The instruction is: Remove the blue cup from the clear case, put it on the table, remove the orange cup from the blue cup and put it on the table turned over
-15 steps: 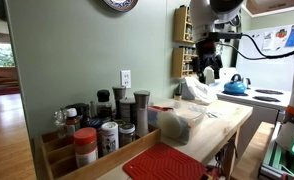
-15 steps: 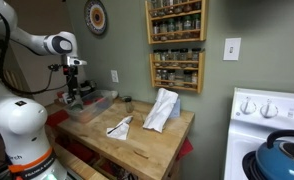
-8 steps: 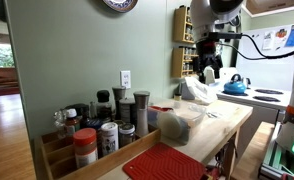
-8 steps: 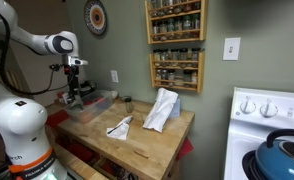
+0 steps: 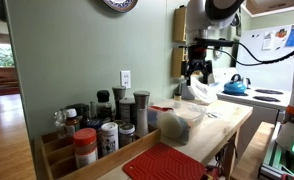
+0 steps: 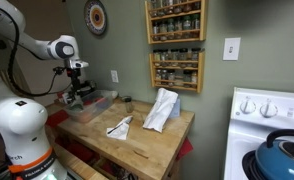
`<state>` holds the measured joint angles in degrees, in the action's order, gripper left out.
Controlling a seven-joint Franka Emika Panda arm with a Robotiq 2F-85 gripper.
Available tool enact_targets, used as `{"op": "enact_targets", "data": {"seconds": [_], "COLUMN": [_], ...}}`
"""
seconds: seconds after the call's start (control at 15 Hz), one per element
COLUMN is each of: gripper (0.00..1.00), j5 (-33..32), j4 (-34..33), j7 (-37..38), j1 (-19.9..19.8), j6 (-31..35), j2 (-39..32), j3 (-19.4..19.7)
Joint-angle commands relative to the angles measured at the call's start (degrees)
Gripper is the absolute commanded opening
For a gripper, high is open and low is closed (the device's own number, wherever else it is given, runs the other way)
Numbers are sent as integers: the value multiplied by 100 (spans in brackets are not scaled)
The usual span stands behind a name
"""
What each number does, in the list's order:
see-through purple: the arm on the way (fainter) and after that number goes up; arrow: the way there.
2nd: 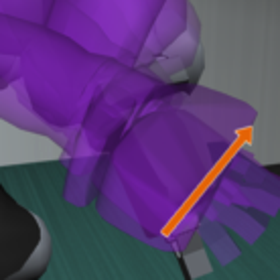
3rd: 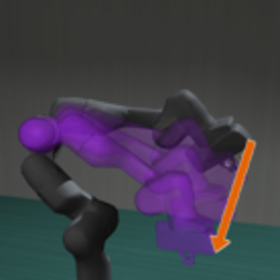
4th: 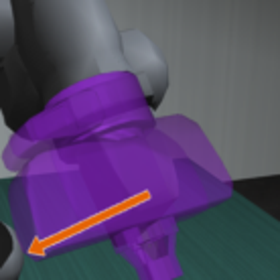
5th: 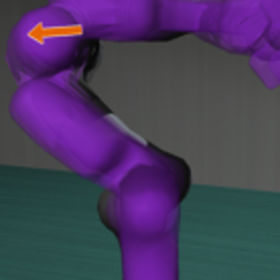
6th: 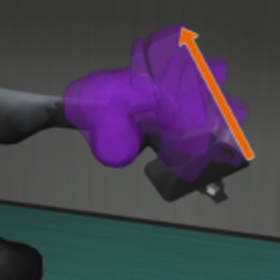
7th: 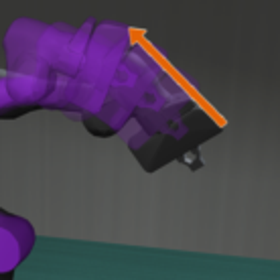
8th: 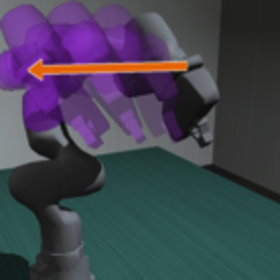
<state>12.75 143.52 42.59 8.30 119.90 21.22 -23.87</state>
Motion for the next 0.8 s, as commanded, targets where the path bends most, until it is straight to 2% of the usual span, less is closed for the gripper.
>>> {"op": "enact_targets", "data": {"seconds": [0.0,0.07,0.13,0.27,0.4,0.53,0.73], "gripper": [100,100,100,100,100,100,100], "j5": [-325,-486,-825,-1436,-2056,-2418,-2546], "j4": [-246,-251,-368,-512,-801,-1098,-1544], "j7": [1019,1292,1828,2442,3058,3368,3350], "j1": [-38,-46,-120,-71,47,238,520], "j6": [1644,2109,2263,2554,2296,2239,2201], "j2": [-969,-1318,-1587,-2022,-2460,-2877,-3395], "j3": [-222,-244,-264,-116,104,374,740]}}
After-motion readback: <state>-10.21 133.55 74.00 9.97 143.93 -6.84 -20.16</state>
